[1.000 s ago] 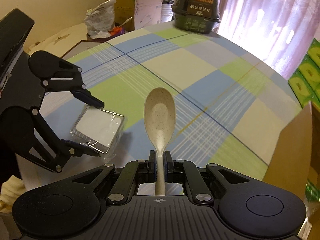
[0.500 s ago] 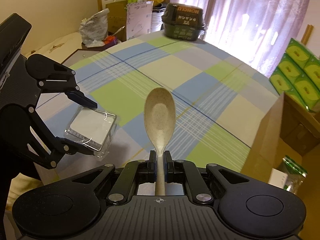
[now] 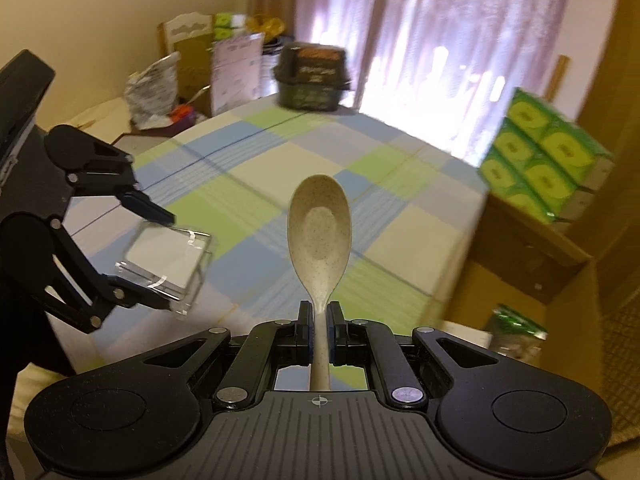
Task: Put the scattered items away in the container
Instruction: 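Carry clear plastic box with left gripper while right gripper carries spoon to cardboard box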
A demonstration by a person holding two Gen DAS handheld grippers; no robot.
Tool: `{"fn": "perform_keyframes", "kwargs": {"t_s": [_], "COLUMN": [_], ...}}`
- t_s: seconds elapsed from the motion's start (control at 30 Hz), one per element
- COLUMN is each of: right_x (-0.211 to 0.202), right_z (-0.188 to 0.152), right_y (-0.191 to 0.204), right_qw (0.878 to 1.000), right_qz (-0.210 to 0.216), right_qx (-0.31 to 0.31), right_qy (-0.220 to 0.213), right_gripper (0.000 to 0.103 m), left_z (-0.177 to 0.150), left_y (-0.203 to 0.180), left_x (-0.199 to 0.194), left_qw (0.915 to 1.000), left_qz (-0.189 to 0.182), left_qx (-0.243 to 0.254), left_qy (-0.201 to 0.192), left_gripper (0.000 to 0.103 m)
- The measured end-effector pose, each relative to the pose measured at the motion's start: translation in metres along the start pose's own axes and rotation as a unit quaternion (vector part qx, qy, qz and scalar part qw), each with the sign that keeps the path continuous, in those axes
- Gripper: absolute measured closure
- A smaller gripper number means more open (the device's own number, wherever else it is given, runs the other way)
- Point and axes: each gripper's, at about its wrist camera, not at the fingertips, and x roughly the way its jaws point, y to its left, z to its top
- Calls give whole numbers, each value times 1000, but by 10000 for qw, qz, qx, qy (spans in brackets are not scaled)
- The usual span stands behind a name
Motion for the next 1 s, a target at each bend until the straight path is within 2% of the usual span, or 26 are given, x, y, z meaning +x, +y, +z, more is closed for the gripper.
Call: {"fn": "perform_keyframes", "kwargs": {"t_s": [0.17,0.43,0.73,1.0], "right_x": [-21,-44,-52,-50], "right_z": [-6,-21,-40,-51], "right_y": [-38,-96,-137,-162], "right_qw": [9989,9941,9899,9873], "right_qz": [-404,-884,-1060,-1082], "right_qx": [254,608,909,1127], "right_qy": [48,178,237,278], "right_gripper": [95,95,95,94], "left_z": [34,95,154,184], "left_y": [-11,-42,-68,-82], "left_x": [0,15,38,65], "left_qw": [9999,9987,9968,9960], "left_qz": [-63,-361,-591,-756], "left_qx": [39,132,184,77], "left_qy": [-125,-348,-502,-475], "left_gripper": [38,38,38,38]}}
